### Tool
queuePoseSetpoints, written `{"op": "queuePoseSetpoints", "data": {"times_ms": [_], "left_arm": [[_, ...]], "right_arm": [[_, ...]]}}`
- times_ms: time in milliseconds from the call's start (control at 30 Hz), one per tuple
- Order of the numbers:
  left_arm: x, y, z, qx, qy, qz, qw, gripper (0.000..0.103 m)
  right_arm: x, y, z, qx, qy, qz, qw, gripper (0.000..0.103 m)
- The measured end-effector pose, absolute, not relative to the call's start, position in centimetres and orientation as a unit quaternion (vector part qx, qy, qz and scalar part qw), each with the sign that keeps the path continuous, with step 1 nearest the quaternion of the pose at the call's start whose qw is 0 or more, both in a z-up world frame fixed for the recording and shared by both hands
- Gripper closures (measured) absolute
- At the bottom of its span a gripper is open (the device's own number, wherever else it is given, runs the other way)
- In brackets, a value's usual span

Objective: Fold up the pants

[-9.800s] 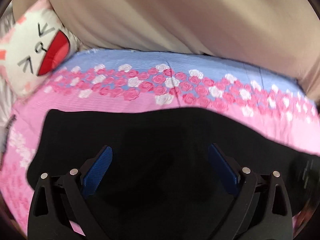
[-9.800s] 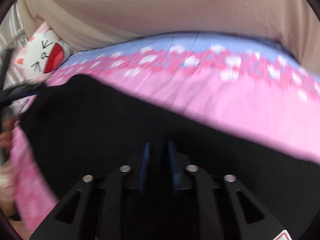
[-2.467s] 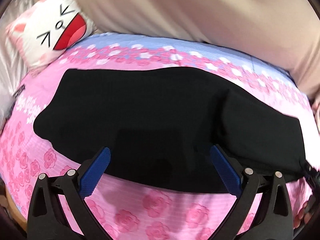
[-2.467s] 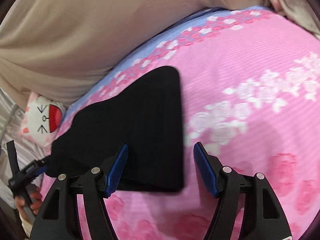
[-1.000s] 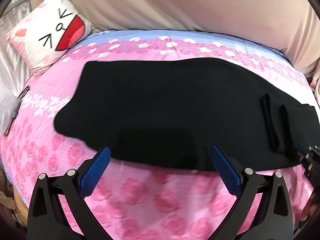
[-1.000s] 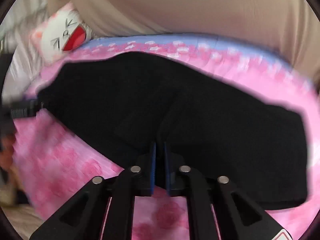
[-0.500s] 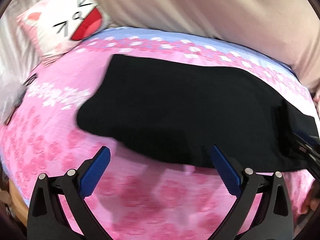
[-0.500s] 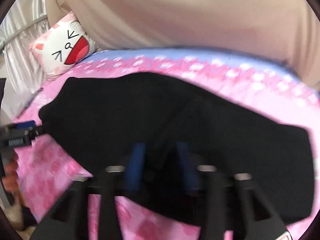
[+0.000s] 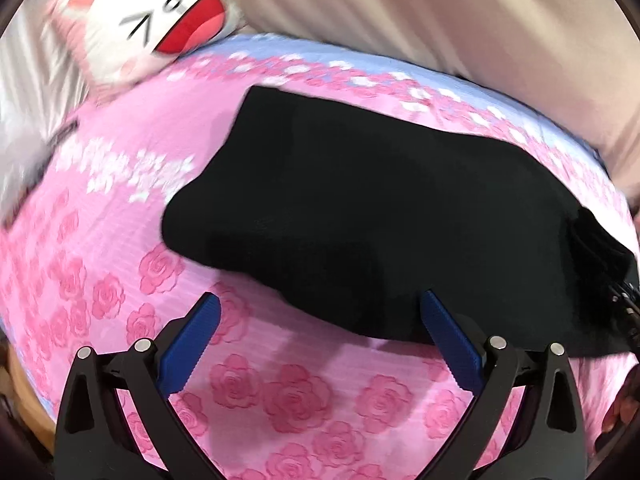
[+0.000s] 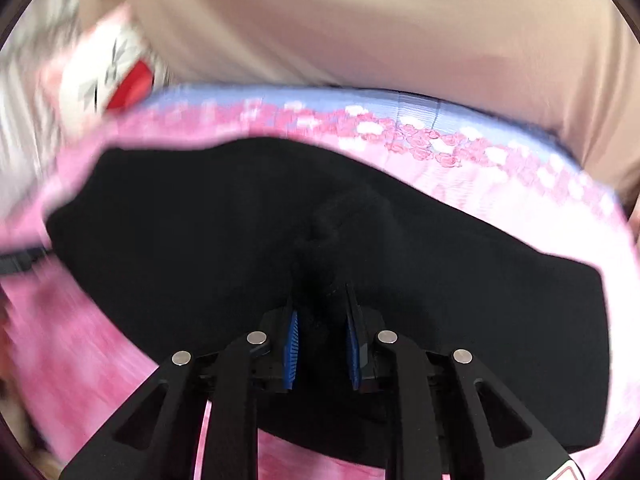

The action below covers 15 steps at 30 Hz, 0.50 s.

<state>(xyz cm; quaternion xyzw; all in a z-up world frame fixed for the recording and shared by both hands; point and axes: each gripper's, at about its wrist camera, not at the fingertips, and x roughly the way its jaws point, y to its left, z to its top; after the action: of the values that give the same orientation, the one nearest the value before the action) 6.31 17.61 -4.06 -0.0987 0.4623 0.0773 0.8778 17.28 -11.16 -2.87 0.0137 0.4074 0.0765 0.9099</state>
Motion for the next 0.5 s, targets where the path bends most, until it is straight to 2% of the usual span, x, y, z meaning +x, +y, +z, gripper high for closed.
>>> {"op": "queuePoseSetpoints", "data": {"times_ms": [67, 133, 167, 233, 333, 433, 500], "left_arm": [[6.4, 20.1, -4.6, -0.157, 0.468, 0.09, 0.865, 0.005], [6.4, 22.5, -5.1, -0.206, 0.466, 0.104, 0.854, 0.005], [6.4, 23.5, -5.3, -0.224, 0.463, 0.106, 0.851, 0.005], [6.5, 24.6, -5.0, -0.233, 0.455, 0.11, 0.853, 0.005], [7.0, 25.8, -5.0, -0.249, 0.45, 0.109, 0.851, 0.005], [8.0, 26.2, -5.2, -0.255, 0.439, 0.131, 0.852, 0.005], [8.6, 26.0, -5.3, -0.254, 0.425, 0.157, 0.855, 0.005]], "right_arm": [[17.4, -9.7, -2.9, 0.019, 0.403, 0.101, 0.909, 0.084], [18.2, -7.9, -5.2, -0.015, 0.434, 0.1, 0.895, 0.081], [18.1, -7.6, -5.6, -0.014, 0.426, 0.1, 0.899, 0.078], [17.0, -7.9, -4.8, 0.009, 0.409, 0.116, 0.905, 0.067], [14.7, -9.6, -3.0, 0.07, 0.366, 0.149, 0.916, 0.063], [12.4, -11.8, -3.0, 0.085, 0.341, 0.119, 0.929, 0.047], [11.7, -12.9, -4.1, 0.104, 0.349, 0.115, 0.924, 0.047]]}}
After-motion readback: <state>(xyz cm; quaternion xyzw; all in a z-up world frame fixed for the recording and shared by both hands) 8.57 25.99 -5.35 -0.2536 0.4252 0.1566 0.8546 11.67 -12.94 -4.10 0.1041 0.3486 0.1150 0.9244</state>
